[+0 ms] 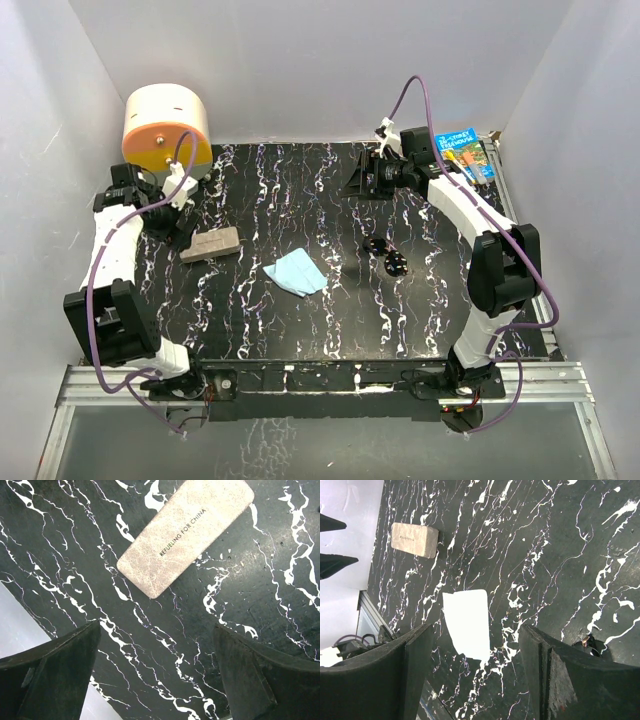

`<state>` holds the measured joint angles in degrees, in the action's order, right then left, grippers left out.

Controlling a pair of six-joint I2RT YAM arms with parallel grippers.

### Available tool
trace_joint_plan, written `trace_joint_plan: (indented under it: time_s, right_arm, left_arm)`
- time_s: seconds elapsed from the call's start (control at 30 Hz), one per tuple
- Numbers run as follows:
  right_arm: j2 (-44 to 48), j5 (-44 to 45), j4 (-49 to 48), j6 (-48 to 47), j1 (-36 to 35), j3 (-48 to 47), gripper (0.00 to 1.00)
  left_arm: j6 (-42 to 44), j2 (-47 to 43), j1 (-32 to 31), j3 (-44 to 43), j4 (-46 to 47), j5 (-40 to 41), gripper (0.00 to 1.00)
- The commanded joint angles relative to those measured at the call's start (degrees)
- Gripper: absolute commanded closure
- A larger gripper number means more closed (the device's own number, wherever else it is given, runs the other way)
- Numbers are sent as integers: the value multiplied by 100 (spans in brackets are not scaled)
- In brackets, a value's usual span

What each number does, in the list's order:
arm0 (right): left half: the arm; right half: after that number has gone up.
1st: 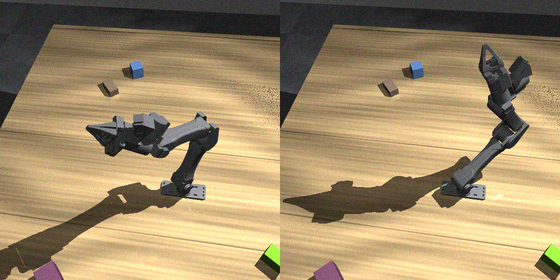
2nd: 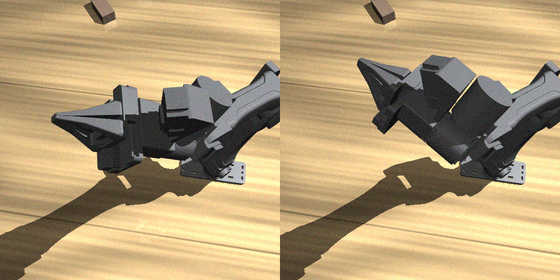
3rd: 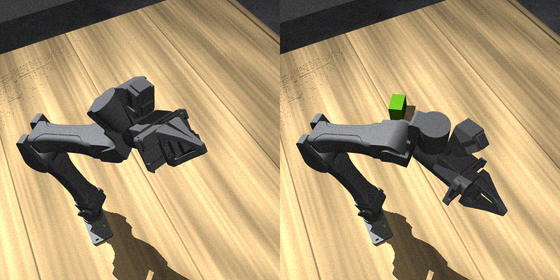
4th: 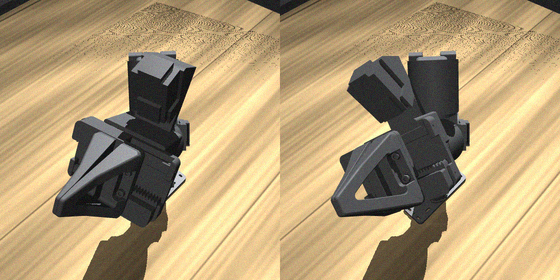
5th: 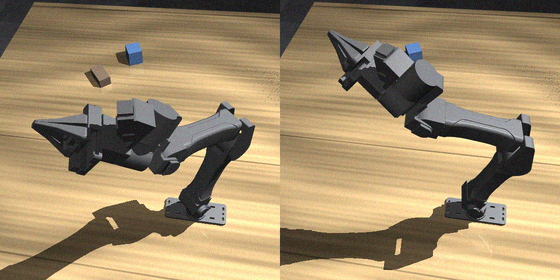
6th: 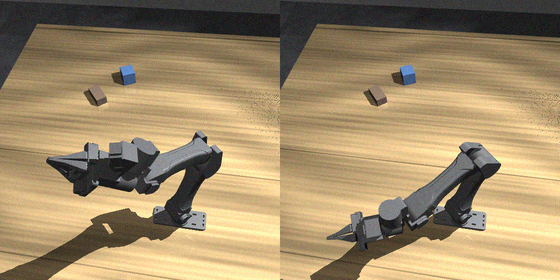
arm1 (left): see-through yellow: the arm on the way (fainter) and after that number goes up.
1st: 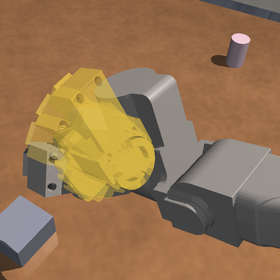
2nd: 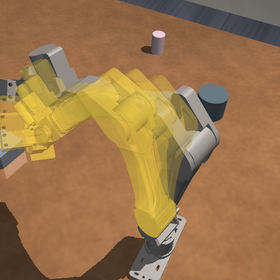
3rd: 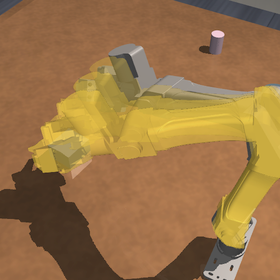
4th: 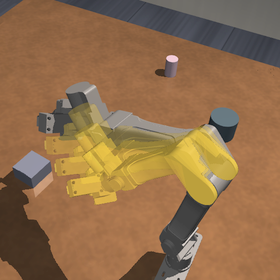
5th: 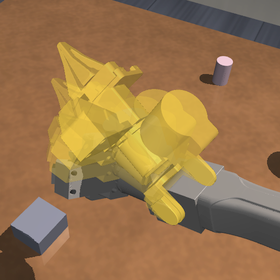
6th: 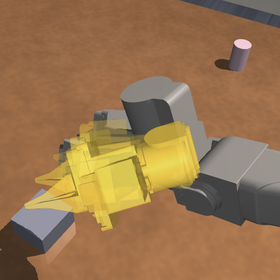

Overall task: Organize the sunglasses
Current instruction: Pick up the sunglasses case from the center of the board.

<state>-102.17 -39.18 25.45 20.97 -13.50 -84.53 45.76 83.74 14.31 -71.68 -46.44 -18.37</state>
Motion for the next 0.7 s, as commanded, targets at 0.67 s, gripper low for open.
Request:
trace_joint_plan:
  time_s: [0.67]
  right_arm:
    - [78,-89,-271,-82,14,-120,25]
  left_arm:
    - [1129,-455,28,386,3,-160,3]
